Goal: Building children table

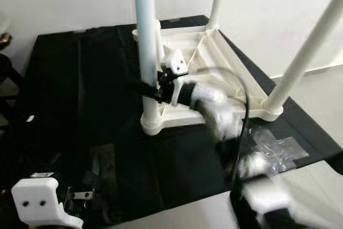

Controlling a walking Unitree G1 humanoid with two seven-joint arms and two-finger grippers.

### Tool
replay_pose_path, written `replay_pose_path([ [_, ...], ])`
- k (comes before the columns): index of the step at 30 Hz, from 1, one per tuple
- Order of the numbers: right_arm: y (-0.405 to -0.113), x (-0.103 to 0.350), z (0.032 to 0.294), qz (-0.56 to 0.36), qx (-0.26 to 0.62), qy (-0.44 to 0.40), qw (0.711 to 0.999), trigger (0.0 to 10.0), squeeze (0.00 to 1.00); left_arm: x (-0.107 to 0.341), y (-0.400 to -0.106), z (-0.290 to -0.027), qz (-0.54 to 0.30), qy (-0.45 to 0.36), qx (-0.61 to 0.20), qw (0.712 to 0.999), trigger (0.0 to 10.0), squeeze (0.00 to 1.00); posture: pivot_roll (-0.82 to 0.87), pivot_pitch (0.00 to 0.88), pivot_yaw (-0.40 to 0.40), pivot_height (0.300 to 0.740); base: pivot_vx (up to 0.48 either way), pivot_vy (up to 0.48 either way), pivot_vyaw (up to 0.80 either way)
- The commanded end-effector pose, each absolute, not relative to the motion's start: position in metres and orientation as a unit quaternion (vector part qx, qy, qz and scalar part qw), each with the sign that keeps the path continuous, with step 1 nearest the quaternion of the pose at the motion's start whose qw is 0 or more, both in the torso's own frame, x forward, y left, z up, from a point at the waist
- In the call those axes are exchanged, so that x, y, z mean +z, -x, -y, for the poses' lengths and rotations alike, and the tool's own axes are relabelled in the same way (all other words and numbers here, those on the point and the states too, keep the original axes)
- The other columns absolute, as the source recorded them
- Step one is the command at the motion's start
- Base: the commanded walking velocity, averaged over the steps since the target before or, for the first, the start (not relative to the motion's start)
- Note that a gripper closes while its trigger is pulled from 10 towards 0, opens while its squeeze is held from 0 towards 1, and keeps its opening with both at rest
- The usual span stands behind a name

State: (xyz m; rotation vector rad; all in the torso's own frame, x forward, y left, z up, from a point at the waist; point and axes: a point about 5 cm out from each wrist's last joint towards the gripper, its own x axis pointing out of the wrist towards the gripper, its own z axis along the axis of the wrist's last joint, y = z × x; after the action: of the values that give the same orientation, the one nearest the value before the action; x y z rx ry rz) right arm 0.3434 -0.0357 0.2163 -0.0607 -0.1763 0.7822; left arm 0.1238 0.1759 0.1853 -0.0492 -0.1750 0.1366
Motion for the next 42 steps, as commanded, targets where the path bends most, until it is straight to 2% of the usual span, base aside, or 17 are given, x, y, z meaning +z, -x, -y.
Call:
replay_pose_path([
  [1,-0.331,0.177,0.04,-0.005,0.326,0.031,0.945,0.0,0.0,0.183,-0.124,-0.177,0.082,0.027,0.067,0.994,10.0,0.0,0.12,0.171,-0.02,0.74,0.0,0.0,0.0],
  [7,-0.329,0.181,0.025,0.015,0.365,0.043,0.93,0.0,0.0,0.183,-0.126,-0.177,0.084,0.03,0.067,0.994,10.0,0.0,0.12,0.162,-0.027,0.74,0.0,0.0,0.0],
  [8,-0.33,0.181,0.024,0.016,0.371,0.045,0.927,9.4,0.0,0.183,-0.126,-0.177,0.084,0.03,0.067,0.994,10.0,0.0,0.12,0.162,-0.027,0.74,0.0,0.0,0.0],
  [10,-0.33,0.184,0.021,0.019,0.377,0.049,0.925,10.0,0.0,0.183,-0.125,-0.176,0.084,0.033,0.061,0.994,10.0,0.0,0.13,0.16,-0.032,0.74,0.0,0.0,0.0],
  [12,-0.332,0.188,0.02,0.028,0.389,0.053,0.919,10.0,0.04,0.184,-0.124,-0.176,0.085,0.032,0.053,0.995,10.0,0.0,0.13,0.16,-0.03,0.74,0.0,0.0,0.0],
  [13,-0.333,0.193,0.019,0.032,0.398,0.053,0.915,10.0,1.0,0.184,-0.124,-0.175,0.085,0.031,0.046,0.995,10.0,0.0,0.13,0.158,-0.028,0.74,0.0,0.0,0.0],
  [18,-0.342,0.21,0.024,0.047,0.426,0.06,0.902,10.0,1.0,0.184,-0.122,-0.173,0.082,0.031,0.034,0.996,10.0,0.0,0.13,0.157,-0.028,0.74,0.0,0.0,0.0],
  [19,-0.343,0.214,0.025,0.046,0.47,0.063,0.879,10.0,1.0,0.184,-0.122,-0.171,0.08,0.029,0.029,0.996,10.0,0.0,0.14,0.156,-0.03,0.74,0.0,0.0,0.0],
  [21,-0.344,0.217,0.026,0.045,0.5,0.065,0.863,10.0,1.0,0.183,-0.121,-0.171,0.079,0.027,0.026,0.996,10.0,0.0,0.13,0.154,-0.03,0.74,0.0,0.0,0.0],
  [22,-0.343,0.214,0.03,0.04,0.555,0.095,0.825,10.0,1.0,0.183,-0.121,-0.17,0.078,0.021,0.02,0.997,10.0,0.0,0.13,0.153,-0.03,0.74,0.0,0.0,0.0],
  [23,-0.343,0.21,0.035,0.026,0.595,0.119,0.794,10.0,0.86,0.183,-0.121,-0.169,0.078,0.016,0.014,0.997,10.0,0.0,0.14,0.152,-0.029,0.74,0.0,0.0,0.0],
  [24,-0.343,0.21,0.035,0.026,0.595,0.119,0.794,10.0,0.86,0.183,-0.121,-0.169,0.078,0.016,0.014,0.997,10.0,0.0,0.14,0.152,-0.029,0.74,0.0,0.0,0.0],
  [25,-0.343,0.206,0.039,0.012,0.622,0.137,0.771,10.0,0.0,0.183,-0.122,-0.168,0.078,0.013,0.01,0.997,10.0,0.0,0.14,0.151,-0.029,0.74,0.0,0.0,0.0],
  [38,-0.36,0.236,0.03,0.023,0.694,0.116,0.711,10.0,0.0,0.184,-0.12,-0.164,0.078,0.015,-0.002,0.997,10.0,0.0,0.16,0.149,-0.028,0.74,0.0,0.0,0.0],
  [39,-0.359,0.238,0.03,0.022,0.71,0.107,0.696,0.0,0.0,0.184,-0.12,-0.164,0.077,0.015,-0.002,0.997,10.0,0.0,0.16,0.152,-0.028,0.74,0.0,0.0,0.0],
  [40,-0.357,0.239,0.031,0.02,0.735,0.105,0.669,0.0,0.0,0.184,-0.119,-0.163,0.076,0.015,-0.002,0.997,10.0,0.0,0.16,0.153,-0.028,0.74,0.0,0.0,0.0],
  [42,-0.356,0.239,0.031,0.019,0.74,0.105,0.665,0.0,0.0,0.184,-0.119,-0.163,0.076,0.016,-0.002,0.997,10.0,0.0,0.16,0.153,-0.028,0.74,0.0,0.0,0.0],
])
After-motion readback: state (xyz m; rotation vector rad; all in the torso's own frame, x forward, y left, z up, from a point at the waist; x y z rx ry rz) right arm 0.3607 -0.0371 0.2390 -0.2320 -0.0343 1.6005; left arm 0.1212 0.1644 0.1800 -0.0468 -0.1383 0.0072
